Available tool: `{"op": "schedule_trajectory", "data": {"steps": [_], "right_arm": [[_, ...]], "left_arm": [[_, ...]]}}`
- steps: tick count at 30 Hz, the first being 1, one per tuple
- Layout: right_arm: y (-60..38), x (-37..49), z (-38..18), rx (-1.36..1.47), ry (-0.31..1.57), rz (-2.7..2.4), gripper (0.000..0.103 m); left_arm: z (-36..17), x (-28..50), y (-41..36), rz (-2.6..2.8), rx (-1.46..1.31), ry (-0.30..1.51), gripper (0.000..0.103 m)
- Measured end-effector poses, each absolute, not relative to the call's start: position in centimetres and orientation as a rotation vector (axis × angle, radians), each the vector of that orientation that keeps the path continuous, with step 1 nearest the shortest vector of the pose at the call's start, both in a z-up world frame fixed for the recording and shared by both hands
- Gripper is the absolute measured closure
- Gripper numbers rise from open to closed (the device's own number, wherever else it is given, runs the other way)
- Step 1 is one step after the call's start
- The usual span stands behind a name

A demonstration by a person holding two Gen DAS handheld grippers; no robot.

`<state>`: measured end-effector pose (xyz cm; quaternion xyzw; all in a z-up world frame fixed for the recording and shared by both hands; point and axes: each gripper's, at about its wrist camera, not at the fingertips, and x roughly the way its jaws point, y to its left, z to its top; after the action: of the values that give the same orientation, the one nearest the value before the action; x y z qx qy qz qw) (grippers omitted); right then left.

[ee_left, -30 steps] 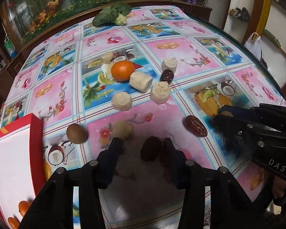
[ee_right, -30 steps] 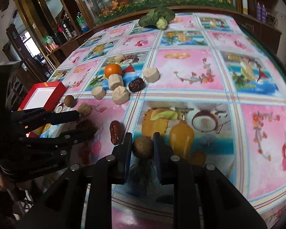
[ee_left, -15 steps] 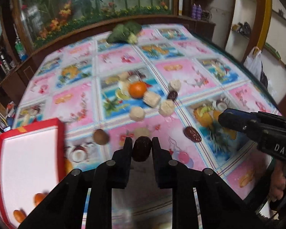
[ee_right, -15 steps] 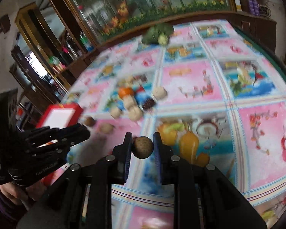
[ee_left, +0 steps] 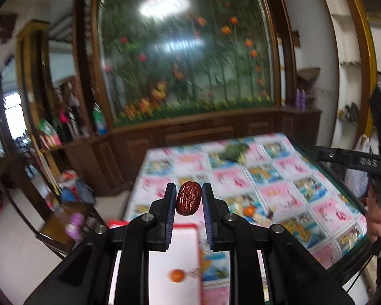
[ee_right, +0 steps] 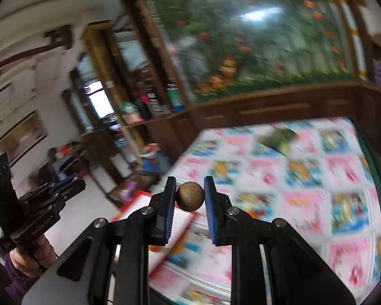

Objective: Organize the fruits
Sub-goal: 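Carry the brown fruit and red date over the tray and release both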

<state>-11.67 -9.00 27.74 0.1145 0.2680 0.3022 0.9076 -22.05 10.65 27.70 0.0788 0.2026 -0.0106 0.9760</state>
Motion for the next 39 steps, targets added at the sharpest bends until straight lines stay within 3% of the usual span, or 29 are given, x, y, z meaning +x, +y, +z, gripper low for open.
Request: {"op": "schedule_trajectory", "data": {"steps": [5,10,16,24,29,39], "right_arm": [[-1.4,-11.3,32.6,0.152,0.531,0.787,0.079],[6.5,-10.4,32.9,0.095,0.559,0.907,0.079],[15.1,-5.5,22.3,0.028,0.821,0.916,0.079],[17.9,0.6,6.5,-0.001,1.135,0.805,0.079],[18.4,0.9,4.2,-0.024,1.160,0.796,0.079],[18.7,0.6,2.7,-0.074,1.175,0.743,0.077]], "left_arm": [[31.7,-24.9,13.8,0.115,0.218,0.343,0.083],[30.2,-24.3,17.5,0.200,0.211,0.394,0.083],[21.6,-18.8,22.3,0.188,0.046,0.612,0.083],[8.9,-10.8,25.7,0.185,-0.134,0.914,0.083],[5.3,-8.7,25.3,0.207,-0.130,1.002,0.083],[3.5,-7.8,26.1,0.259,-0.124,1.073,0.083]]}}
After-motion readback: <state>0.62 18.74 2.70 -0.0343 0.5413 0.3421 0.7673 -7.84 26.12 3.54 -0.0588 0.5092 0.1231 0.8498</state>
